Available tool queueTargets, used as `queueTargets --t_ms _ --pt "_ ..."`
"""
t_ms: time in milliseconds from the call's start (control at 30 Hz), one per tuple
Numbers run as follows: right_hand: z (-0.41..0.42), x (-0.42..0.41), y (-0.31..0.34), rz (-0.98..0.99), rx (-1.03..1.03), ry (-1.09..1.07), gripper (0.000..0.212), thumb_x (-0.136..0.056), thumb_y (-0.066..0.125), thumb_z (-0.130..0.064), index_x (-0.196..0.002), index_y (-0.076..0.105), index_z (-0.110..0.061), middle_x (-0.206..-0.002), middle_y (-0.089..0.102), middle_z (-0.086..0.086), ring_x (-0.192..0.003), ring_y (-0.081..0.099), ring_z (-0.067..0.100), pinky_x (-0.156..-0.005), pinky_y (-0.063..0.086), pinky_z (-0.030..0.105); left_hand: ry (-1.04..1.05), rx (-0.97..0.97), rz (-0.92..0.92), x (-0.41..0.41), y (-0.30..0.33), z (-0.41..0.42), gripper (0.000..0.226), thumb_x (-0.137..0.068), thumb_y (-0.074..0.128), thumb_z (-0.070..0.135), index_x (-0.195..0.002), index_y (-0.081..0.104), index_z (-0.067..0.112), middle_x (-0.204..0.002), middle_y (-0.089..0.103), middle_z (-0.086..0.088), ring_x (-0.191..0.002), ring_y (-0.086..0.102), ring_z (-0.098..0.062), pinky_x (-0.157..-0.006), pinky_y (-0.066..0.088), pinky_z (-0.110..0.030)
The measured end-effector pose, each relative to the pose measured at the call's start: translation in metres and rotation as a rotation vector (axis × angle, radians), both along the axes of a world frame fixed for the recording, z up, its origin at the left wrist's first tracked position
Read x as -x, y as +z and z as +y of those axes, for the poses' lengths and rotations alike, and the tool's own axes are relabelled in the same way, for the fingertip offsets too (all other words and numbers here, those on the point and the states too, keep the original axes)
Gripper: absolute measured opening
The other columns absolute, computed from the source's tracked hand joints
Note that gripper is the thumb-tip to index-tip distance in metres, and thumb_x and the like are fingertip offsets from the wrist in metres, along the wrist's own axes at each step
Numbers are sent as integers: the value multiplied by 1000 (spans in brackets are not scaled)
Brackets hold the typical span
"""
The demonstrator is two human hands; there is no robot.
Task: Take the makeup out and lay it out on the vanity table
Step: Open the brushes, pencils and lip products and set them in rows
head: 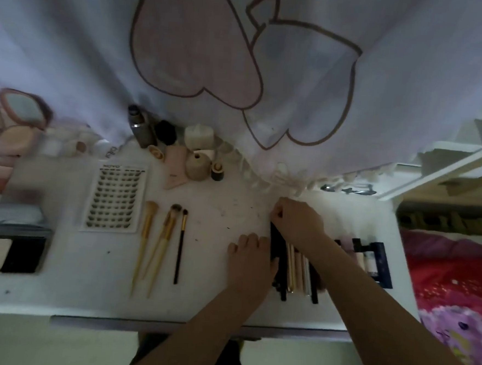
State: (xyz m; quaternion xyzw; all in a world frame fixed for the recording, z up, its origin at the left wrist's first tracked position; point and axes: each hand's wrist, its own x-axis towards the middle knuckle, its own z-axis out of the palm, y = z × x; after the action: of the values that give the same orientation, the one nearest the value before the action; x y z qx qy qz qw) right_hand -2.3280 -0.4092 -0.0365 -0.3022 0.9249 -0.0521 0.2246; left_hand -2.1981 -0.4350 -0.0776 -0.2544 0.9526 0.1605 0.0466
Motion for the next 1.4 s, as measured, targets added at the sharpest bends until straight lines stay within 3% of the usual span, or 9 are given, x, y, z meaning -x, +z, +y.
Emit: queueTargets --t_ms 133,267,333,467,600,833,1067,1167,1400 --pt "-3 3 -9 21 -45 135 33 -93 45 -41 -105 58 -13 -103 64 7 -94 61 25 -74 46 32 89 34 8 2 -1 4 36 -43 86 40 -58 59 20 -57 55 3 -53 54 -15 -50 42 -24" --pt "-5 -1 -8 -16 28 187 36 -97 41 -39 -97 62 -10 -97 65 6 -85 60 19 -69 44 28 142 33 -44 -4 14 -8 24 -66 74 35 -68 59 16 -69 56 1 -68 55 -18 -62 40 -29" --pt "-6 -4 -1 -131 85 139 38 -98 41 -39 -98 61 -7 -97 64 7 -87 60 21 -73 46 30 191 -49 -16 -12 15 -18 19 -88 52 32 -83 53 14 -82 51 1 -83 51 -19 -72 34 -29" --pt "3 -18 27 -572 300 -31 34 -99 42 -34 -83 57 -8 -69 58 1 -58 52 11 -54 38 19 118 -359 121 -36 35 -32 17 -97 44 26 -86 42 13 -62 40 6 -52 39 -10 -47 27 -21" --pt "18 -32 60 -915 449 -178 24 -98 47 -18 -81 60 -8 -63 60 3 -44 46 5 -40 35 16 -52 -386 86 -55 66 -38 13 -99 40 27 -103 43 15 -60 44 5 -48 40 -13 -46 31 -27" --pt "22 -46 99 -1141 747 -344 23 -99 43 -11 -82 56 -4 -58 48 2 -40 39 3 -34 29 13 6 -497 236 -66 127 -57 25 -100 38 24 -75 44 25 -58 42 8 -47 40 -3 -47 31 -16" --pt "15 -22 76 -1163 913 -783 24 -100 41 -11 -76 45 -12 -54 37 -1 -34 28 1 -28 22 12 230 -872 165 -111 132 -74 30 -101 36 21 -74 46 13 -52 37 4 -43 34 -8 -44 30 -19" --pt "17 -18 72 -1136 758 -654 21 -98 44 -10 -78 48 -9 -58 44 3 -38 35 4 -29 25 12 434 -1074 295 -137 121 -78 29 -102 34 16 -80 48 5 -46 39 3 -38 32 -9 -41 28 -19" --pt "-16 -66 49 -965 516 -485 8 -95 49 -3 -100 54 -4 -83 65 10 -64 65 14 -48 52 22 553 -861 140 -87 79 -72 23 -99 37 20 -91 55 8 -73 71 -4 -60 57 -12 -56 46 -20"
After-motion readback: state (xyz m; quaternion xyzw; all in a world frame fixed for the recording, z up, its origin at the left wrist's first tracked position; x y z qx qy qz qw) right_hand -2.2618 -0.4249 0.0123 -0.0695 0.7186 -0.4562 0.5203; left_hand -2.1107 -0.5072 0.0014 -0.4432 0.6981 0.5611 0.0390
